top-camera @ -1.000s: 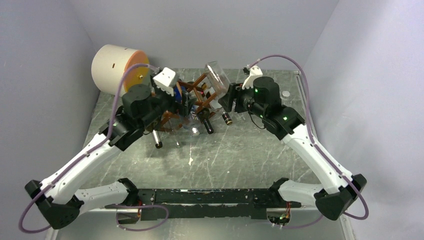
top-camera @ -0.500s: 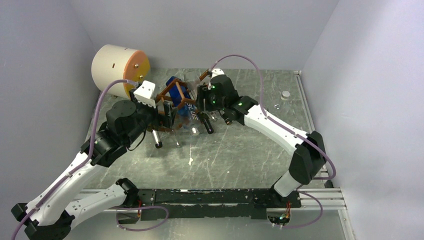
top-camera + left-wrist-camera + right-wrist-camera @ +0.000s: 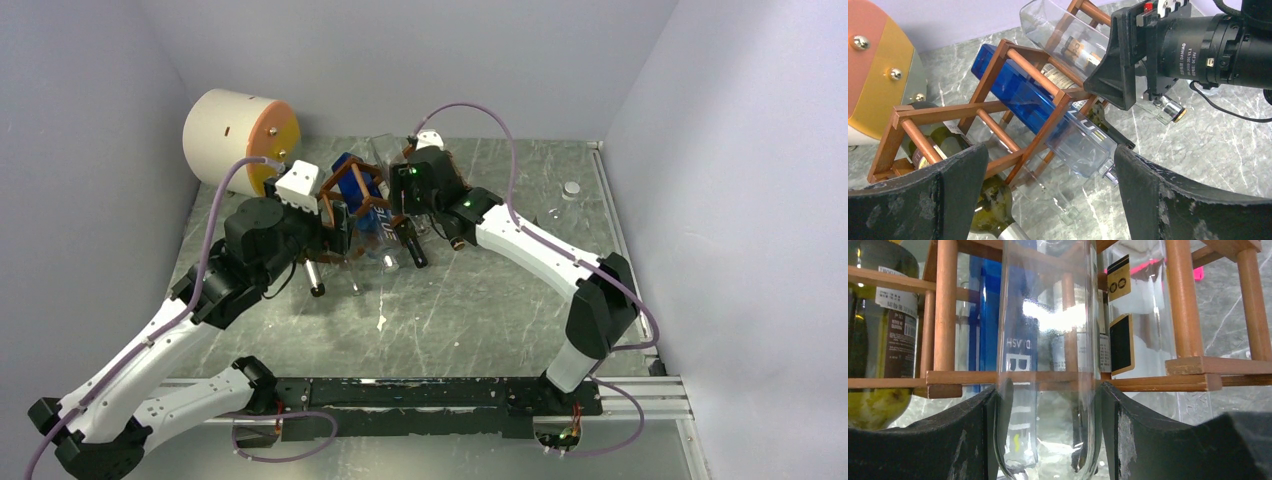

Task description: Put the wine bottle on the wine rack

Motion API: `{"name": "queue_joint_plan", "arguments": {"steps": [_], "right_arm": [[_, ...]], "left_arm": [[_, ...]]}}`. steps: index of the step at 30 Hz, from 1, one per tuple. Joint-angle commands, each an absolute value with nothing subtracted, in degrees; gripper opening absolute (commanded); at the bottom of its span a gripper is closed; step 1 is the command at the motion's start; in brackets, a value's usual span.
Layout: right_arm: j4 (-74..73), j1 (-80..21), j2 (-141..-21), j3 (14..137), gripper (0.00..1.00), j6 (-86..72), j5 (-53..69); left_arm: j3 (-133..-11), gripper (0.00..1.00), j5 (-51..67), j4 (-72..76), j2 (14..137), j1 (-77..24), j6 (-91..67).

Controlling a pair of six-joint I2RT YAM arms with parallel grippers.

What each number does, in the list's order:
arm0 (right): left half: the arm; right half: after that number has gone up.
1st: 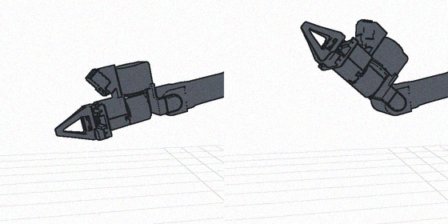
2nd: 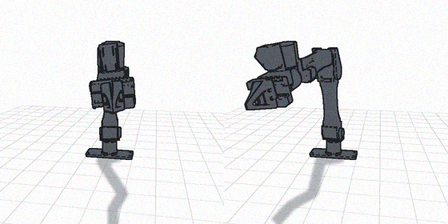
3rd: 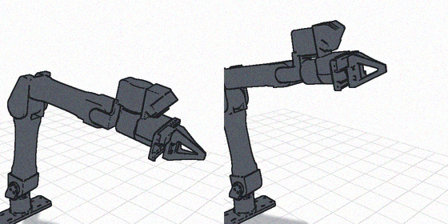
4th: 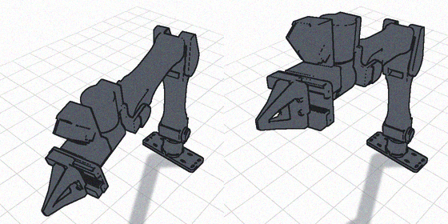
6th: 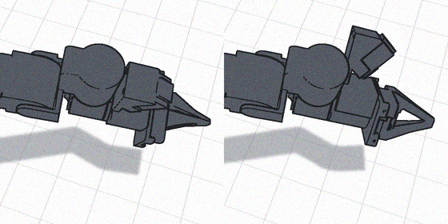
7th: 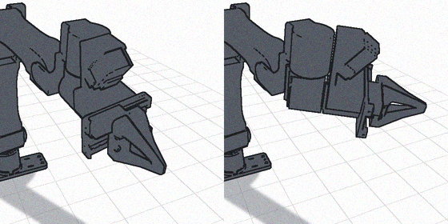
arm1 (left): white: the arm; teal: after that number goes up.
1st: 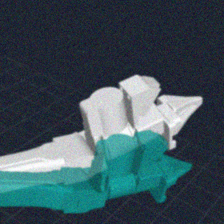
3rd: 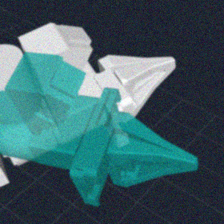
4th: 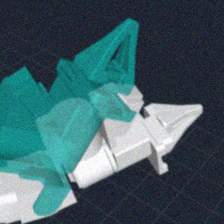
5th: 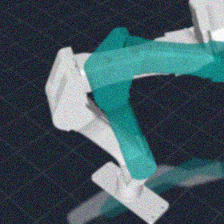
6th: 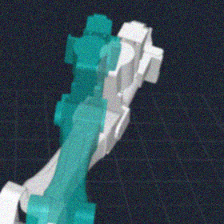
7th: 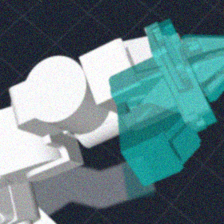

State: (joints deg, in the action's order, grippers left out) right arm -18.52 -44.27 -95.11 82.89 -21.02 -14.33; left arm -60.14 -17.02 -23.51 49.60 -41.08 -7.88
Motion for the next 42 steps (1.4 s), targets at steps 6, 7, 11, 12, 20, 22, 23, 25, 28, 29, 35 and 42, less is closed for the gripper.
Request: {"name": "queue_joint_plan", "arguments": {"steps": [6, 7, 11, 12, 20, 22, 23, 25, 28, 29, 35, 42], "right_arm": [[-20.7, -45.7, -97.5, 87.6, 0.36, -15.9, -17.3], [-21.1, -45.8, -97.6, 87.7, 0.42, -15.8, -17.8], [-20.8, -45.8, -96.6, 86.6, 0.57, -15.8, -19.0], [-20.4, -45.8, -96.2, 86.2, 0.59, -15.7, -18.9], [-19.2, -45.8, -95.0, 85.1, 0.76, -15.2, -17.5], [-19.2, -45.8, -94.9, 85.2, 0.78, -15.1, -17.7], [-19.2, -45.8, -94.8, 85.2, 0.79, -14.9, -17.6], [-19.1, -45.7, -94.5, 85.2, 0.79, -14.8, -17.7], [-18.8, -45.8, -93.7, 85.3, 0.79, -14.9, -18.1], [-18.7, -45.8, -93.5, 85.3, 0.8, -15.1, -18.1], [-17.1, -45.5, -90.0, 84.5, 0.8, -15.9, -19.9], [-18.4, -43.5, -81.8, 80.7, 0.8, -15.7, -30.9]], "left_arm": [[-60.9, 0.99, -16.8, -22.6, 50.7, -40.8, -7.6], [-60.9, 0.99, -16.6, -22.5, 50.6, -40.8, -7.6], [-61.2, 0.99, -16.4, -22.7, 50.8, -40.8, -7.6], [-61.2, 0.99, -16.2, -22.7, 50.9, -40.9, -7.6], [-61.8, 0.99, -15.9, -23.3, 52.0, -40.8, -7.6], [-61.8, 0.99, -15.9, -23.4, 52.2, -40.8, -7.7], [-61.8, 0.99, -15.9, -23.4, 52.3, -40.8, -7.6], [-61.9, 0.99, -16.0, -23.5, 52.4, -40.8, -7.7], [-61.9, 0.99, -16.2, -23.5, 52.3, -40.9, -7.7], [-62.0, 0.99, -16.2, -23.5, 52.2, -40.8, -7.7], [-62.1, 0.99, -15.9, -23.3, 51.8, -40.9, -8.1], [-61.2, 0.99, -13.0, -22.2, 51.0, -40.8, -7.9]]}}
